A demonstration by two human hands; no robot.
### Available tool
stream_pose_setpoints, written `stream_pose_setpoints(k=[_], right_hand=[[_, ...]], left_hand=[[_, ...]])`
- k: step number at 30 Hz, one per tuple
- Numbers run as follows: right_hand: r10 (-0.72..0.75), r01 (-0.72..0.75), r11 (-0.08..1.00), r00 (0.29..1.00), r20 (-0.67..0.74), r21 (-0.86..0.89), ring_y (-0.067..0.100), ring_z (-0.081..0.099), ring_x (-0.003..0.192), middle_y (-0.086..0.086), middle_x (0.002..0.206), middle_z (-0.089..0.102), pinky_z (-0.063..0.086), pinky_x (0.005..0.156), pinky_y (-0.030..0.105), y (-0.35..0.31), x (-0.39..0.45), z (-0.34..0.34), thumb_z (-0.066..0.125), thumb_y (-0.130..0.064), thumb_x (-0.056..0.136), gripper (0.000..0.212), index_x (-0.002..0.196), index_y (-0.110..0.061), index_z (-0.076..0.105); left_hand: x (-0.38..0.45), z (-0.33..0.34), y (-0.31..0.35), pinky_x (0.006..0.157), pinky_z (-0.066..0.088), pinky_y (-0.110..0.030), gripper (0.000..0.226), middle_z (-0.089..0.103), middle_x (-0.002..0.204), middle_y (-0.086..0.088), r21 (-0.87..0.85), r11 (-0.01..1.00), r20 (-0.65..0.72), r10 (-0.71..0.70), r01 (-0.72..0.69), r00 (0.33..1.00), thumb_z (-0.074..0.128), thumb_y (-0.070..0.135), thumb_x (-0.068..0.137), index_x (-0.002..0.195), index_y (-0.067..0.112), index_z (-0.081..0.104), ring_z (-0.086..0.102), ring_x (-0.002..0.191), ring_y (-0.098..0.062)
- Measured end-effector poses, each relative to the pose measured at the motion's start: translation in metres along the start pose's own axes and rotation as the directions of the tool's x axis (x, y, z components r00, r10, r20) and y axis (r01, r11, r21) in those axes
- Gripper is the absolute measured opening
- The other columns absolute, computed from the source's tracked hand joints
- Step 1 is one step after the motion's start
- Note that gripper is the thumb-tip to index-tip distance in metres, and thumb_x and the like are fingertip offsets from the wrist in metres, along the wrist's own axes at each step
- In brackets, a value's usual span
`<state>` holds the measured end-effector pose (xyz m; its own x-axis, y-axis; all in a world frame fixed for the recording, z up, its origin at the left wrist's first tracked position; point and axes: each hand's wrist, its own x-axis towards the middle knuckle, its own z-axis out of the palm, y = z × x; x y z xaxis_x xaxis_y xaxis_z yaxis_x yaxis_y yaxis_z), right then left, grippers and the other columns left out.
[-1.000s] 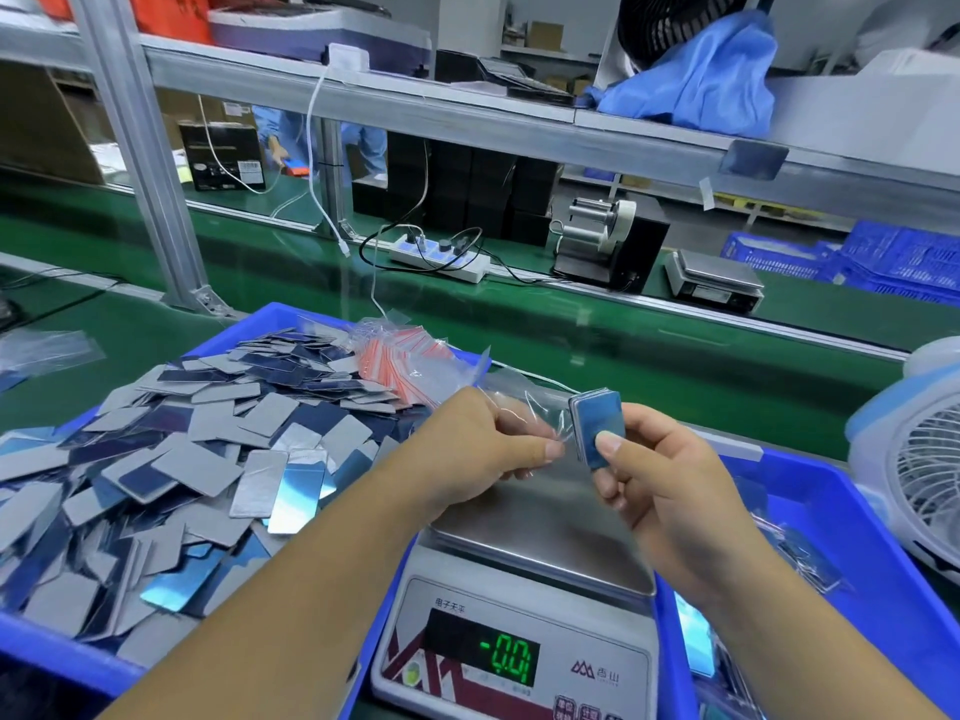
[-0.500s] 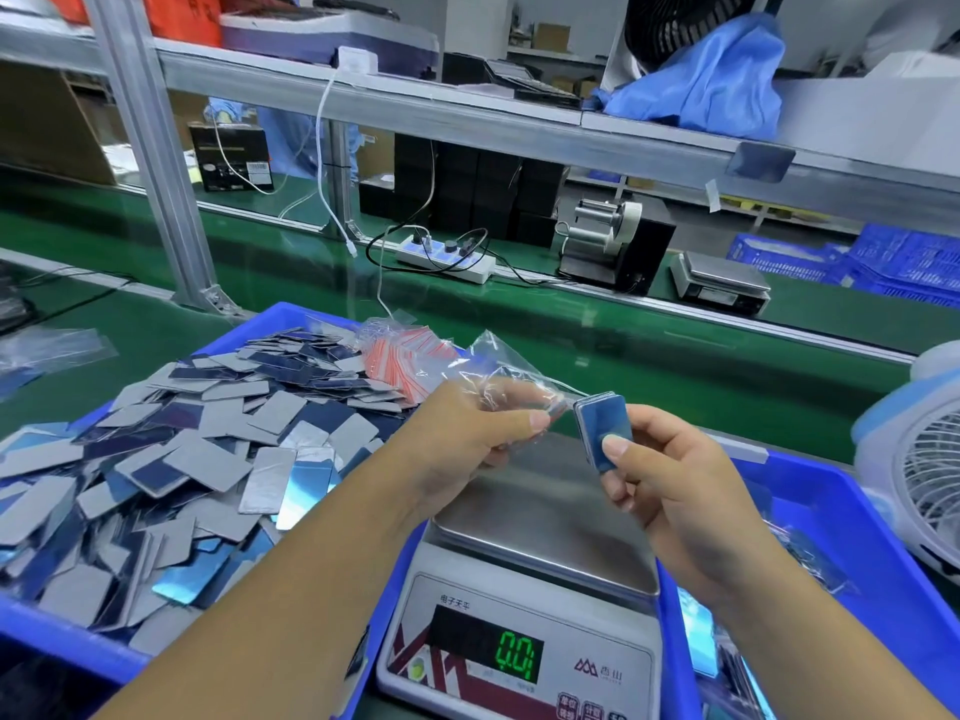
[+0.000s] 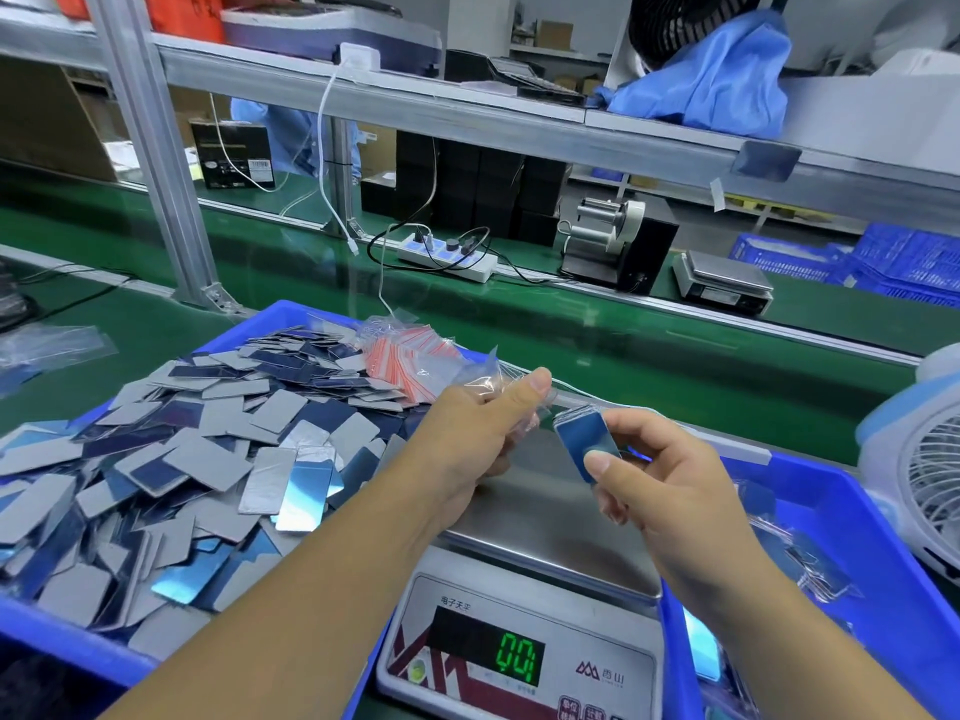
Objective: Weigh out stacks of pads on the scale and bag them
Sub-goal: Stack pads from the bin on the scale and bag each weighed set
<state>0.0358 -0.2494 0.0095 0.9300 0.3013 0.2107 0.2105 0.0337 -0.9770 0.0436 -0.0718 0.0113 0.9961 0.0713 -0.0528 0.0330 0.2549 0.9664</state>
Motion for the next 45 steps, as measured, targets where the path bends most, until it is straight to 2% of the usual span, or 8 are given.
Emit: stream_pose_setpoints(k=[4,11,19,23,27,31,36,45], right_hand=[[-0.033,0.032,0.999,0.999,-0.023,-0.043,0.014,0.050,0.052,-0.002,0.076,0.069,0.043,0.049,0.021,0.000,0.000,0.002,0.068,-0.012,0.075,0.022,0.095,-0.020,0.072],[-0.052,0.049,0.996,0.998,-0.045,-0.077,0.011,0.051,0.053,-0.003,0.074,0.068,0.043,0.049,0.020,0.001,-0.001,0.003,0.068,-0.017,0.074,0.025,0.098,-0.024,0.072],[-0.140,0.128,0.980,0.988,-0.068,-0.152,0.008,0.054,0.059,-0.007,0.075,0.069,0.046,0.055,0.020,0.004,-0.003,0.005,0.070,-0.022,0.074,0.029,0.099,-0.036,0.070],[-0.150,0.111,0.954,0.981,-0.125,-0.279,0.017,0.058,0.068,-0.005,0.085,0.069,0.049,0.067,0.033,0.010,-0.002,0.002,0.071,-0.034,0.073,0.031,0.103,-0.037,0.067],[-0.147,0.081,0.942,0.972,-0.183,-0.325,0.017,0.052,0.058,-0.001,0.072,0.066,0.045,0.059,0.035,0.012,-0.001,0.001,0.070,-0.034,0.075,0.029,0.104,-0.032,0.067],[-0.145,0.082,0.951,0.970,-0.196,-0.298,0.008,0.050,0.051,-0.007,0.071,0.067,0.040,0.052,0.028,0.009,0.000,-0.001,0.073,-0.012,0.084,0.027,0.099,-0.034,0.068],[-0.029,0.019,0.996,0.993,-0.110,-0.091,0.013,0.044,0.044,-0.002,0.072,0.067,0.037,0.042,0.020,0.004,-0.002,0.006,0.074,-0.008,0.079,0.026,0.092,-0.029,0.071],[0.093,-0.084,0.990,0.993,0.072,-0.111,0.016,0.041,0.048,0.011,0.067,0.063,0.034,0.044,0.022,-0.007,0.002,-0.006,0.070,-0.014,0.069,0.024,0.091,-0.021,0.076]], left_hand=[[0.001,-0.002,-0.004,0.045,0.019,-0.020,0.017,0.044,0.057,0.008,-0.034,0.998,0.154,0.054,-0.049,0.987,0.077,0.030,0.082,0.068,0.021,0.072,0.027,0.052,-0.009],[0.003,-0.001,-0.002,0.042,0.021,-0.022,0.047,0.052,0.050,0.005,-0.032,0.999,-0.055,-0.030,0.028,0.998,0.075,0.063,0.054,0.048,0.020,0.059,0.030,0.040,-0.007],[-0.001,0.002,-0.004,0.042,0.020,-0.020,0.043,0.043,0.048,0.011,0.040,0.998,0.027,0.046,-0.047,0.999,0.067,0.069,0.066,0.055,0.027,0.069,0.023,0.043,-0.009],[-0.003,0.003,-0.004,0.045,0.019,-0.023,0.049,0.033,0.067,-0.008,0.063,0.996,0.036,0.057,-0.060,0.998,0.072,0.076,0.065,0.060,0.027,0.071,0.020,0.051,-0.014],[-0.004,0.004,-0.006,0.047,0.022,-0.023,0.057,0.045,0.077,-0.009,0.066,0.993,0.096,0.091,-0.097,0.991,0.069,0.072,0.062,0.079,0.018,0.076,0.025,0.057,-0.016],[-0.004,0.001,-0.007,0.048,0.028,-0.019,0.031,0.045,0.070,-0.005,0.147,0.984,0.150,0.077,-0.099,0.986,0.072,0.054,0.076,0.070,0.023,0.073,0.034,0.053,-0.011],[-0.005,-0.001,-0.009,0.048,0.029,-0.018,0.020,0.047,0.067,0.000,0.140,0.987,0.196,0.050,-0.078,0.979,0.072,0.038,0.078,0.085,0.021,0.078,0.037,0.055,-0.009],[-0.009,-0.009,-0.005,0.057,0.038,-0.016,0.028,0.069,0.079,0.006,0.182,0.973,0.324,0.074,-0.139,0.943,0.073,0.027,0.078,0.104,0.014,0.077,0.052,0.062,0.001]])
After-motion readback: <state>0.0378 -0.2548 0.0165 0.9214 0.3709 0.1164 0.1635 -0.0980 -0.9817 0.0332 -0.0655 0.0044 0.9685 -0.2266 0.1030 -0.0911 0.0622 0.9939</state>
